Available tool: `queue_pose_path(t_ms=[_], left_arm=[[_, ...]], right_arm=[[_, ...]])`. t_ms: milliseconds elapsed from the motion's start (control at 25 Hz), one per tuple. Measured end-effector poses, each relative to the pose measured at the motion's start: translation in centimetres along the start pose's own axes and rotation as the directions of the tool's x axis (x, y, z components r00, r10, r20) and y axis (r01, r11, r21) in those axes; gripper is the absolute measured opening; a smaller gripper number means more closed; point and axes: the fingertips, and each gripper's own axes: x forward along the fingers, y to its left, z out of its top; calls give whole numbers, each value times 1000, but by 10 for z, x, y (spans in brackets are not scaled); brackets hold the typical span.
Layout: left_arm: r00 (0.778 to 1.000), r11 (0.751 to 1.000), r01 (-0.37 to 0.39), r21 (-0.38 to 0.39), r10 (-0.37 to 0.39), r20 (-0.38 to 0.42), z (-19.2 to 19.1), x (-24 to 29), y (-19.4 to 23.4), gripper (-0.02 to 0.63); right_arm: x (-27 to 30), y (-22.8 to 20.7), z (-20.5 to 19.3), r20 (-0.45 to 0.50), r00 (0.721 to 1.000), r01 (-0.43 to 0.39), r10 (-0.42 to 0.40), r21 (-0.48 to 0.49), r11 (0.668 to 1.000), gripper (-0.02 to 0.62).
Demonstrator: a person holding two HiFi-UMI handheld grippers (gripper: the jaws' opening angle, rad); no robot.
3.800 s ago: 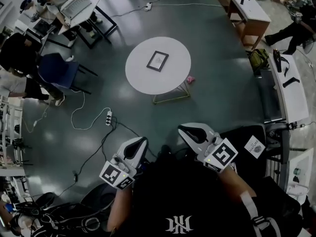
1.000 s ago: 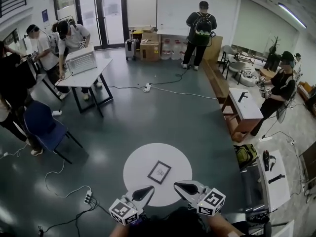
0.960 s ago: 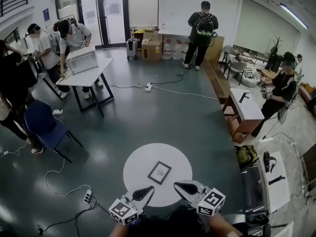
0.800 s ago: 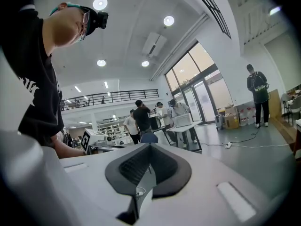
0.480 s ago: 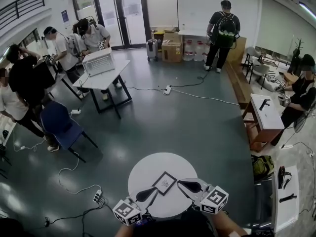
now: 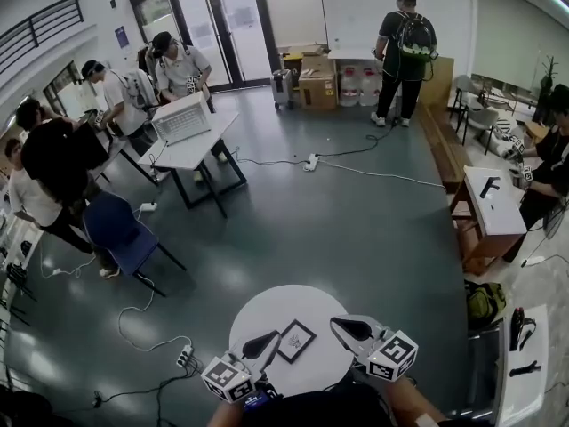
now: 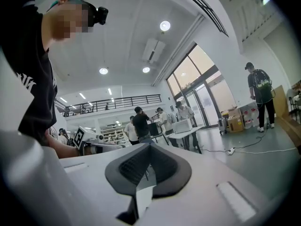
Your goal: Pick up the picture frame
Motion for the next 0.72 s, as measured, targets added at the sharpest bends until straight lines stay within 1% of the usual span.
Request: queue_pose_path(t_ms=[160, 320, 560, 720], left_arm=[[999, 999, -41, 4, 41, -4, 5, 20, 5, 2], [995, 995, -102, -16, 101, -5, 6, 36, 12, 2], [982, 981, -189, -46, 188, -26, -6, 48, 37, 3], [969, 967, -243, -73, 239, -62, -14, 50, 46, 2]], right_arm=[[2, -25, 8, 5, 999, -37, 36, 5, 999, 0], [9, -47, 9, -18, 996, -83, 83, 14, 996, 0], [30, -72, -3, -65, 987, -146, 148, 32, 989, 0], [41, -83, -9, -105, 978, -177, 182, 55, 983, 0]])
